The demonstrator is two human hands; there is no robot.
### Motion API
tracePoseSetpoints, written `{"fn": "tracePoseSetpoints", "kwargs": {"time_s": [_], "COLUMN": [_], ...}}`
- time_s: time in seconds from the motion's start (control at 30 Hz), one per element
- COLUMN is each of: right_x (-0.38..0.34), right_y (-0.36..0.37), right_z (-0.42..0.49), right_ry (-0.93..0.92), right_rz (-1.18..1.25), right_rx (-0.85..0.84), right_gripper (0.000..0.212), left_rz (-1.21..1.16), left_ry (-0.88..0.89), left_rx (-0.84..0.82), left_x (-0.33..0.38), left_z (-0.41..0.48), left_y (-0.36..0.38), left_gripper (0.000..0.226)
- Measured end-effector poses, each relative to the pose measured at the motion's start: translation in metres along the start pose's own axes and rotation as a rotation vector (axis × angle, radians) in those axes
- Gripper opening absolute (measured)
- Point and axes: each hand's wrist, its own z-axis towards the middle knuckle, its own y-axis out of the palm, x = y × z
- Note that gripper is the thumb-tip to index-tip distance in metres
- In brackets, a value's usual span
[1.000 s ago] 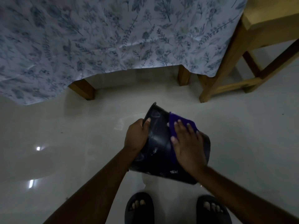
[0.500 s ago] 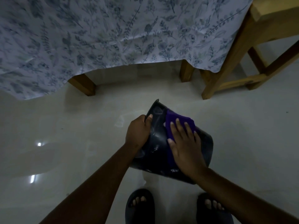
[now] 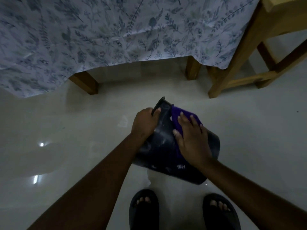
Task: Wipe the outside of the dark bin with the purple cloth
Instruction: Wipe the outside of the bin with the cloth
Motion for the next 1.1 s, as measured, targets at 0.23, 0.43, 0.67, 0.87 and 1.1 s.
{"fn": "tracePoseSetpoints", "kwargs": {"time_s": [0.23, 0.43, 0.67, 0.87, 1.1], "right_x": [0.036, 0.006, 0.015, -0.004, 0.016], "right_y": [-0.02, 0.018, -0.01, 0.018, -0.006], "right_z": [0.075, -0.035, 0.053, -0.038, 0.055], "right_ry": [0.135, -0.15, 0.069, -0.128, 0.081], "right_rz": [0.119, -0.13, 0.062, -0.17, 0.076], "right_rx": [-0.152, 0.044, 0.031, -0.006, -0.012], "right_gripper": [0.058, 0.055, 0.049, 0.055, 0.05], "left_rz": [-0.368, -0.165, -0.18, -0.118, -0.129], "left_ry": [-0.004, 0.005, 0.011, 0.012, 0.018], "left_rx": [-0.136, -0.048, -0.024, -0.008, 0.015], "left_x": [-0.007, 0.005, -0.002, -0.001, -0.003], "left_z": [-0.035, 0.001, -0.003, 0.005, -0.002], "left_y": [-0.009, -0.003, 0.0, 0.002, 0.001], "left_gripper": [0.032, 0.03, 0.033, 0.036, 0.034]}}
